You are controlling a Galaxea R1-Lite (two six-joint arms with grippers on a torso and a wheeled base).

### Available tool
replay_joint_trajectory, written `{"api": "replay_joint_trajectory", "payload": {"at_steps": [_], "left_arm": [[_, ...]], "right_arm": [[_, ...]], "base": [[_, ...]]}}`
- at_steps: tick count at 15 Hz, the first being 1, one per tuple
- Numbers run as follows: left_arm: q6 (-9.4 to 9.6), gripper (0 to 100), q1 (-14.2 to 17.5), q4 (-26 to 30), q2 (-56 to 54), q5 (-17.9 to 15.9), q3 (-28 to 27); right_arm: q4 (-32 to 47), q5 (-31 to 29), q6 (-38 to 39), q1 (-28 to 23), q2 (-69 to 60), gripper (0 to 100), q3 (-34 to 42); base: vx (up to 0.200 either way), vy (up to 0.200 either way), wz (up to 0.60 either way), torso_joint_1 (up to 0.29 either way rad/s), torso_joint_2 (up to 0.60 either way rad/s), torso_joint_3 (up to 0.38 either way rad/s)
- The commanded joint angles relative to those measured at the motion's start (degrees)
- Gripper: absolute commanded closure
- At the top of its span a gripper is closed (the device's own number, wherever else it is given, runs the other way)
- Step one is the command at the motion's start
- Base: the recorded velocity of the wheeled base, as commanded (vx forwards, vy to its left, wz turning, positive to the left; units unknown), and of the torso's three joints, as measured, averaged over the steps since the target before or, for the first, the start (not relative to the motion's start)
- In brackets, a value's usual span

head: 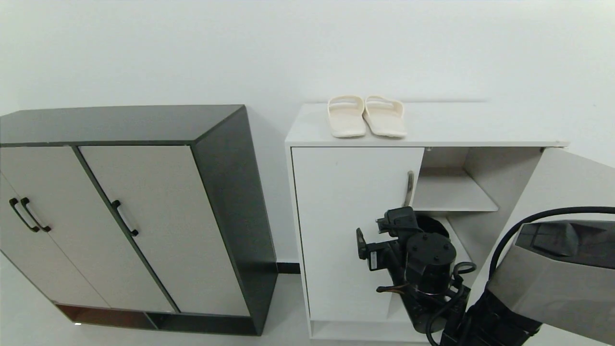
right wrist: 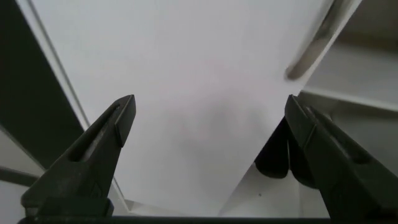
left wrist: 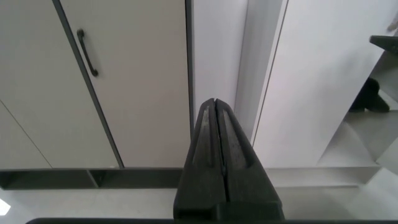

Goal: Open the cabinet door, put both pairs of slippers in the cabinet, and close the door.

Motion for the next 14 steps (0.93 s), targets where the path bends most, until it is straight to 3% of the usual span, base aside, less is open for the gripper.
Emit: {"api": "replay_joint_trajectory", "payload": {"at_steps": [1, 14], "left_arm": [[0.00, 100, 0.01, 0.00, 0.08, 0.00, 0.00], [0.00, 100, 0.01, 0.00, 0.08, 0.00, 0.00]], "right_arm": [[0.04, -0.02, -0.02, -0.03, 0.28, 0, -0.01], [0.04, 0.06, -0.02, 0.06, 0.54, 0, 0.16]], "base": [[0.000, 0.000, 0.00, 0.173, -0.48, -0.320], [0.000, 0.000, 0.00, 0.205, -0.52, -0.313]]}}
